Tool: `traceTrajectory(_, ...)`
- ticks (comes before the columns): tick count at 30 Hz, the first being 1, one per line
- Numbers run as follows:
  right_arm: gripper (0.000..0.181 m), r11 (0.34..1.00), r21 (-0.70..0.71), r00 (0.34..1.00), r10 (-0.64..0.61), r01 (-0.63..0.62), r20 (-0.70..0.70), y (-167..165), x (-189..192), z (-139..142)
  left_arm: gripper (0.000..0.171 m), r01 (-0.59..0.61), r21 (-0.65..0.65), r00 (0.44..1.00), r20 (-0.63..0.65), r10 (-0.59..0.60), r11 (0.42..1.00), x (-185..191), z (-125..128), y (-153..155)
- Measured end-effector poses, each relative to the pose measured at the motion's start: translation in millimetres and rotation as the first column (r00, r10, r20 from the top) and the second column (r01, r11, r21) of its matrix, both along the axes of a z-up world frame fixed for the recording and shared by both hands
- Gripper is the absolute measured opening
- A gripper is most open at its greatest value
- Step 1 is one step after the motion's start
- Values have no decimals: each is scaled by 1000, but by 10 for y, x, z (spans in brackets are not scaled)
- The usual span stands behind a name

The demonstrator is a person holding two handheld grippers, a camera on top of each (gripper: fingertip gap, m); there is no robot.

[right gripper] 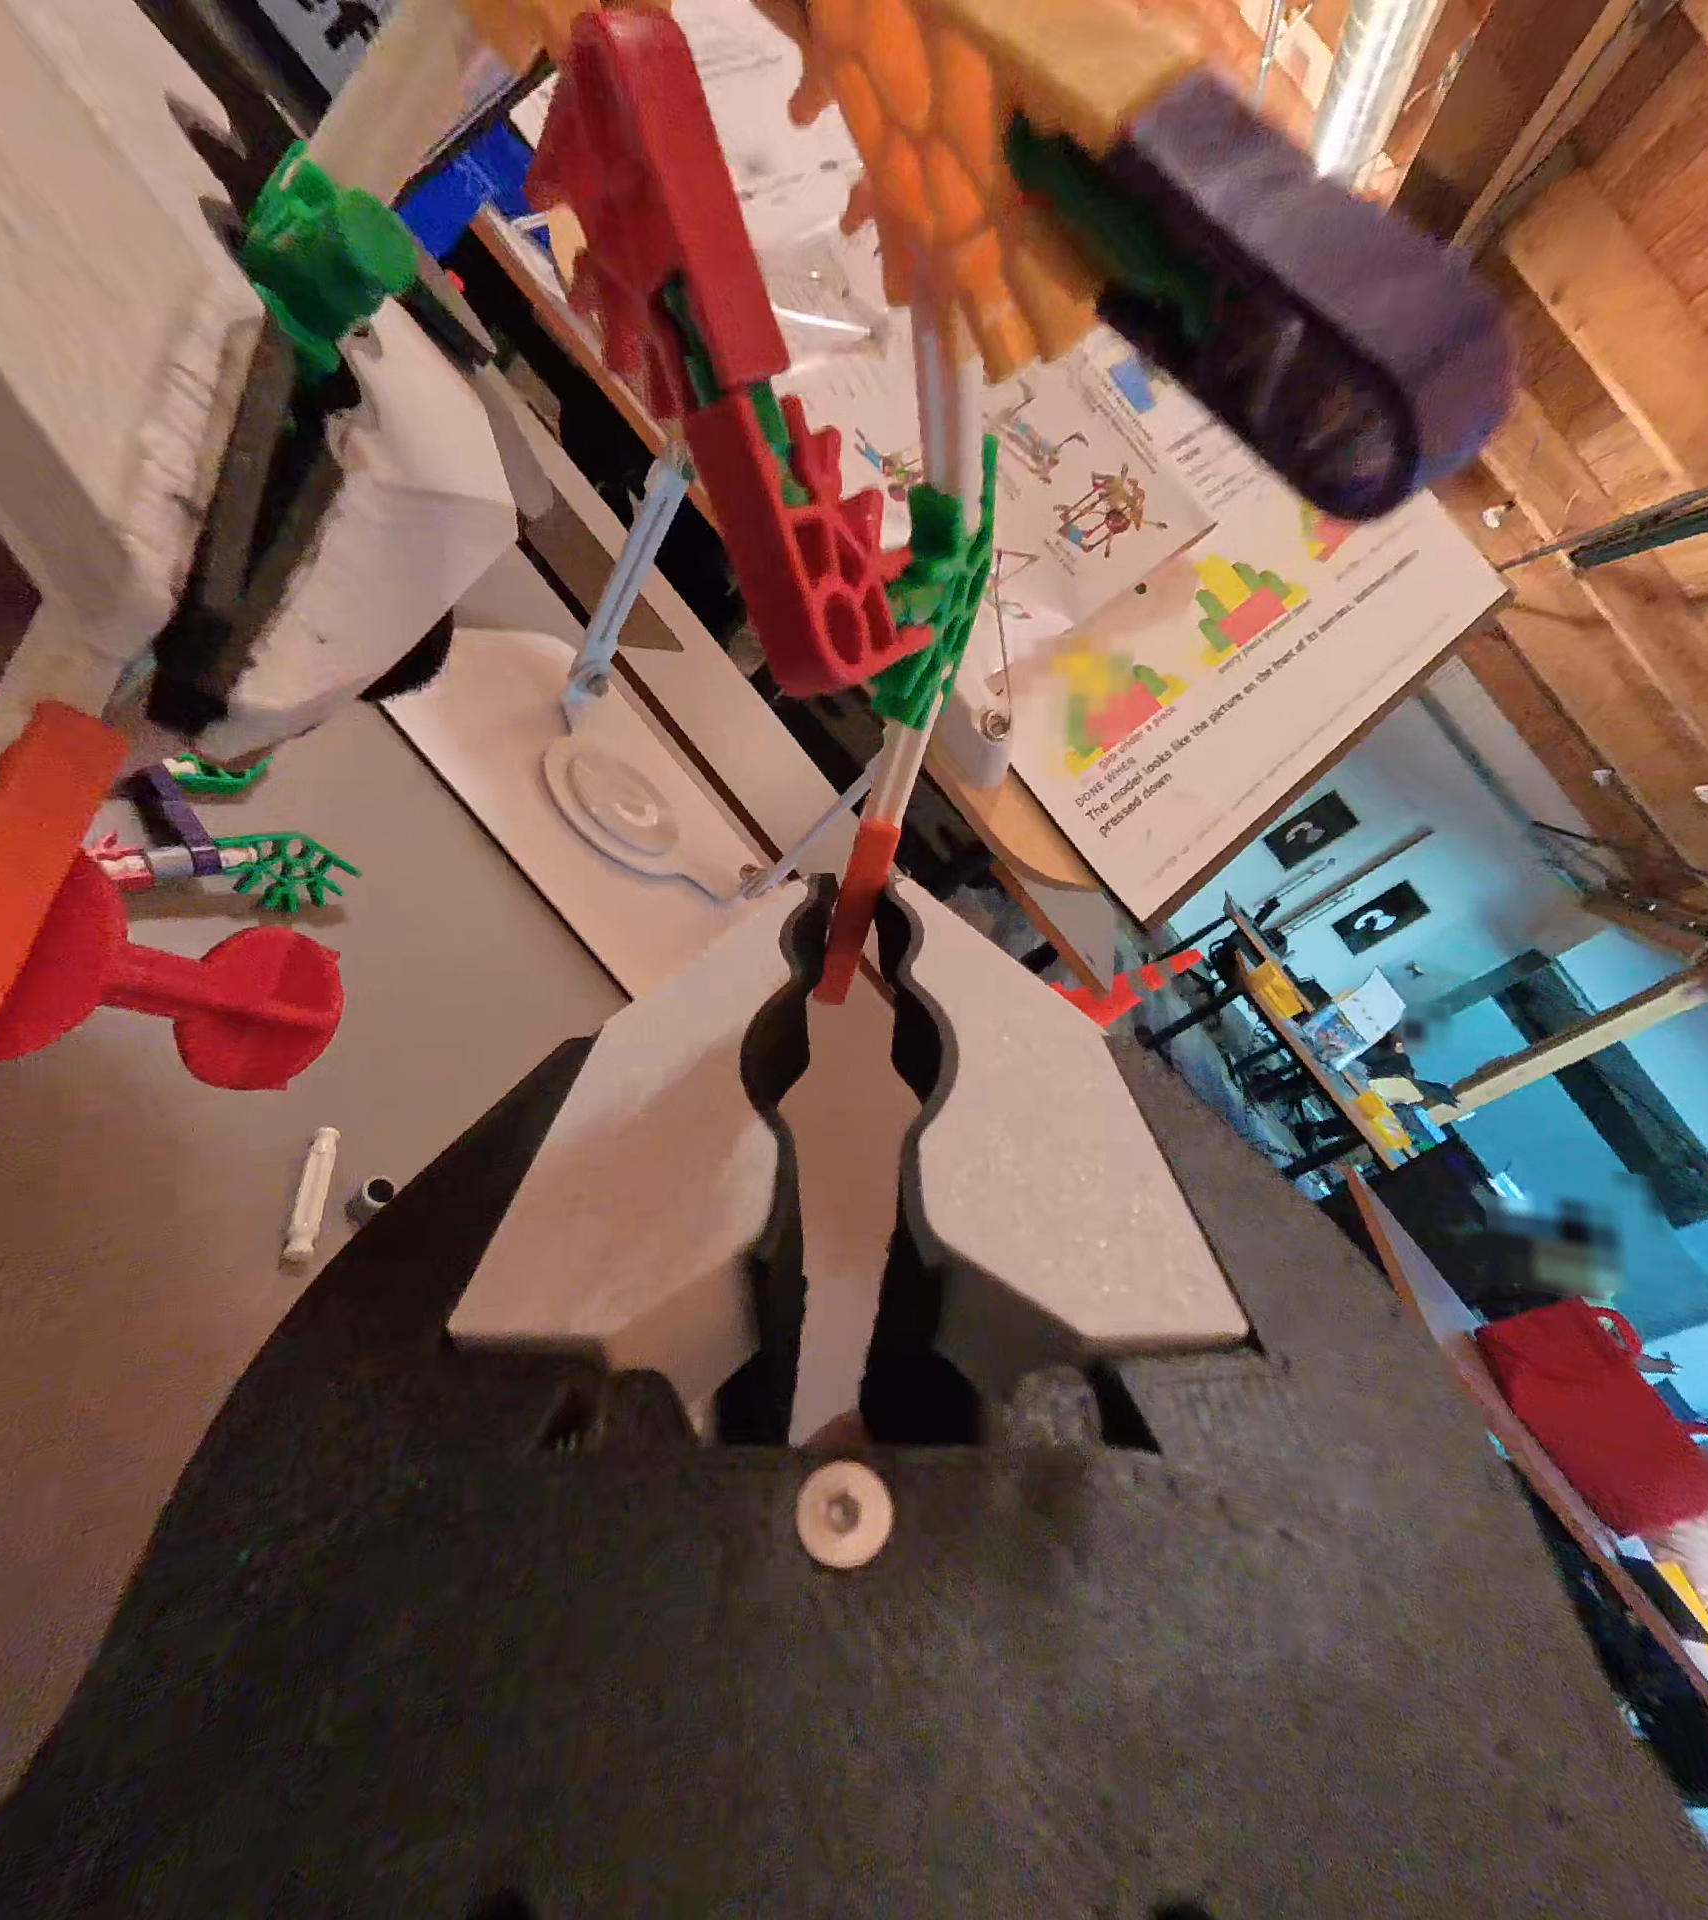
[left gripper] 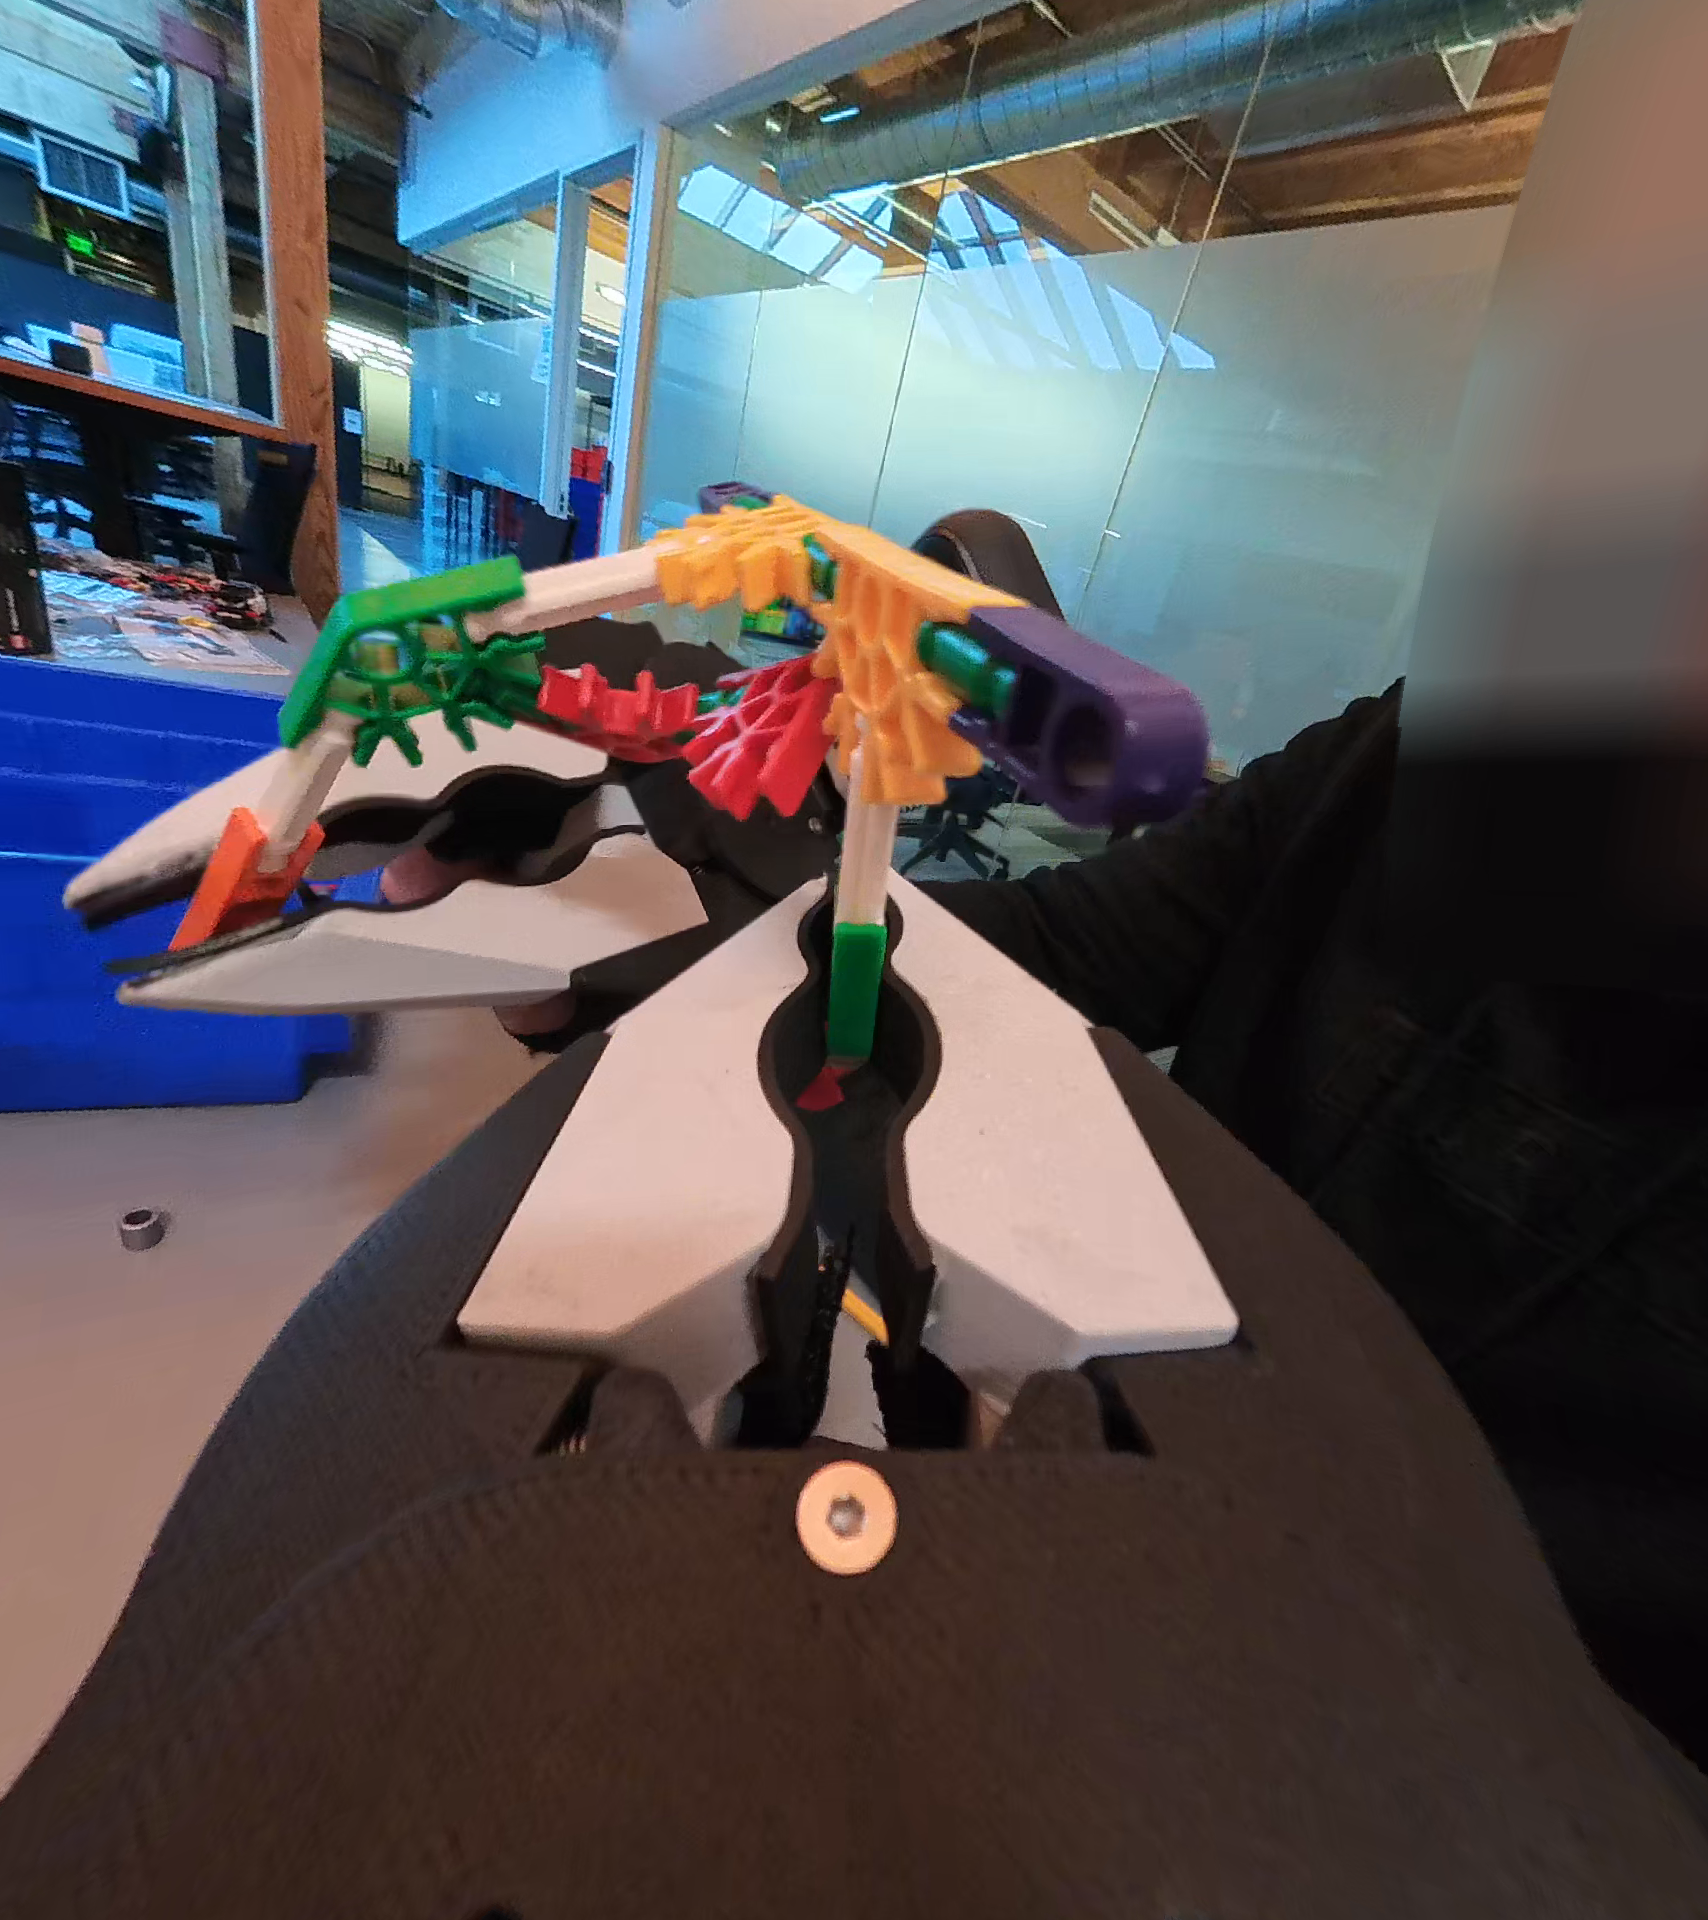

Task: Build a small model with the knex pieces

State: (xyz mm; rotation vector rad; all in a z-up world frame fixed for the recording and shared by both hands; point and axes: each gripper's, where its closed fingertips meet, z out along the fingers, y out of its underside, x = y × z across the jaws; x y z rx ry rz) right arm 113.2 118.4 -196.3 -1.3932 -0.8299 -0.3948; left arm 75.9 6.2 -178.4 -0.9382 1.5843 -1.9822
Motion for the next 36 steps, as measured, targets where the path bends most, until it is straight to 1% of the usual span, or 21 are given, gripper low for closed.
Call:
traceTrajectory(3, 8, 1000, 4, 1000, 22, -22, -21, -14, -58, 13, 0, 14, -16, 1000, -14, -14, 1000, 5, -5, -29)
traceTrajectory(5, 6, 1000, -3, 1000, 22, -22, -9, -31, -60, 22, 0, 8, -14, 1000, -14, -8, 1000, 14, -11, -24)
traceTrajectory(7, 4, 999, -31, 999, 27, -27, -20, -42, -31, 3, 0, -17, -8, 1000, -18, 17, 1000, 26, 3, 16)
traceTrajectory(8, 3, 999, -38, 1000, 20, -20, -2, -41, -8, -10, 0, -48, -4, 999, -15, 48, 999, 40, 13, 64)
traceTrajectory(11, 4, 998, -59, 993, 12, -5, 115, -24, -37, -143, 0, -146, -23, 989, -8, 146, 989, 88, 82, 247)
traceTrajectory(13, 4, 999, -36, 978, -13, 21, 210, -8, -65, -195, 0, -236, -32, 972, -22, 236, 971, 138, 108, 399)
traceTrajectory(16, 4, 999, -12, 951, -30, 35, 309, 2, -67, -243, 0, -319, -8, 946, -72, 317, 948, 167, 40, 560)
traceTrajectory(20, 7, 999, -28, 902, -7, 21, 432, -3, -114, -401, 0, -356, 32, 922, -154, 356, 934, 174, -80, 677)
traceTrajectory(22, 8, 999, -54, 889, 24, 0, 458, -20, -153, -483, 0, -357, 39, 917, -178, 358, 933, 170, -129, 697)
traceTrajectory(23, 8, 997, -78, 877, 62, -28, 477, -44, -189, -552, 0, -370, 50, 906, -201, 372, 928, 182, -176, 727)
traceTrajectory(24, 2, 990, -122, 872, 115, -65, 476, -84, -258, -648, 0, -419, 57, 882, -214, 421, 906, 204, -200, 823)
traceTrajectory(25, 3, 981, -172, 882, 160, -91, 444, -118, -337, -739, 0, -399, 14, 899, -193, 394, 917, 175, -119, 827)
traceTrajectory(26, 3, 977, -193, 887, 168, -92, 429, -116, -357, -782, 0, -398, 7, 902, -178, 393, 917, 150, -66, 848)
traceTrajectory(27, 3, 983, -174, 891, 134, -63, 434, -74, -296, -746, 0, -414, 34, 892, -185, 413, 910, 139, -72, 878)
traceTrajectory(29, 3, 981, -186, 927, 117, -53, 355, -32, -185, -634, 0, -422, 41, 887, -189, 422, 905, 111, -64, 897)
traceTrajectory(30, 3, 971, -228, 939, 145, -75, 311, -39, -172, -657, 0, -420, 37, 886, -199, 418, 907, 107, -80, 901)
traceTrajectory(32, 3, 930, -344, 941, 227, -133, 251, -106, -199, -836, 0, -452, 38, 873, -187, 451, 891, 130, -103, 962)
traceTrajectory(33, 3, 913, -377, 942, 250, -153, 224, -139, -224, -890, 0, -456, 27, 873, -181, 453, 890, 142, -103, 973)
traceTrajectory(34, 9, 900, -403, 944, 262, -163, 202, -162, -246, -923, 0, -461, 33, 870, -180, 459, 887, 157, -123, 982)
traceTrajectory(35, 29, 887, -433, 949, 262, -164, 178, -168, -250, -954, 0, -470, 51, 864, -177, 471, 881, 175, -154, 989)
traceTrajectory(36, 37, 870, -463, 953, 266, -173, 144, -178, -250, -978, 0, -469, 60, 864, -176, 472, 881, 190, -181, 978)
